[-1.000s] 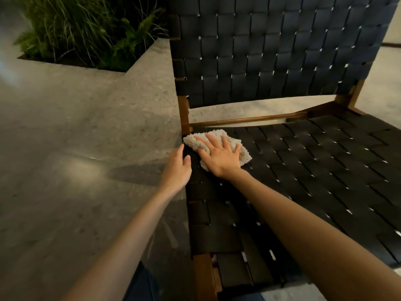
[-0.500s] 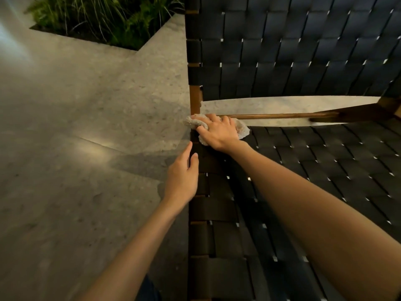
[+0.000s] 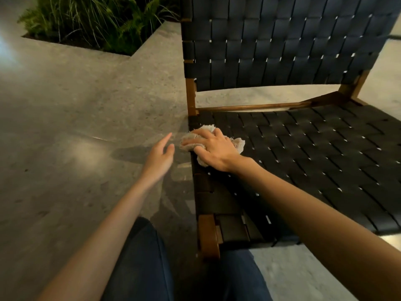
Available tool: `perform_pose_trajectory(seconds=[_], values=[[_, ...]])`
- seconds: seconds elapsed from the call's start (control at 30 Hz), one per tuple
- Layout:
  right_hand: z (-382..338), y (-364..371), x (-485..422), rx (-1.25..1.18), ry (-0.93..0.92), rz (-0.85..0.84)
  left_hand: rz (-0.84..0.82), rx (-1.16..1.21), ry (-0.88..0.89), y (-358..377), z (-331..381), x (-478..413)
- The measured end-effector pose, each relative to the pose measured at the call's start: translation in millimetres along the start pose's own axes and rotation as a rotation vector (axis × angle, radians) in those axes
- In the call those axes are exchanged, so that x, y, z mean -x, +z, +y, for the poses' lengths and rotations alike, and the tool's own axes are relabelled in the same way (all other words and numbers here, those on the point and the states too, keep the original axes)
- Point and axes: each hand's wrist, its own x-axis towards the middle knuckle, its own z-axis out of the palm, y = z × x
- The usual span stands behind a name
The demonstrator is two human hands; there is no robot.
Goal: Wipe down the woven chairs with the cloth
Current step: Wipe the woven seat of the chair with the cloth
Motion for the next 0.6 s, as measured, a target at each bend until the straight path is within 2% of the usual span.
perform_pose_trajectory(seconds=[0.33,0.6], values=[[-57,-7,138,0.105,-0.061,-0.08,-0.02,0.025,0.044,1,25,35],[-55,1,197,0.241,-0.079,-0.002,-0.108,-0.022,0.134,26,43,47]])
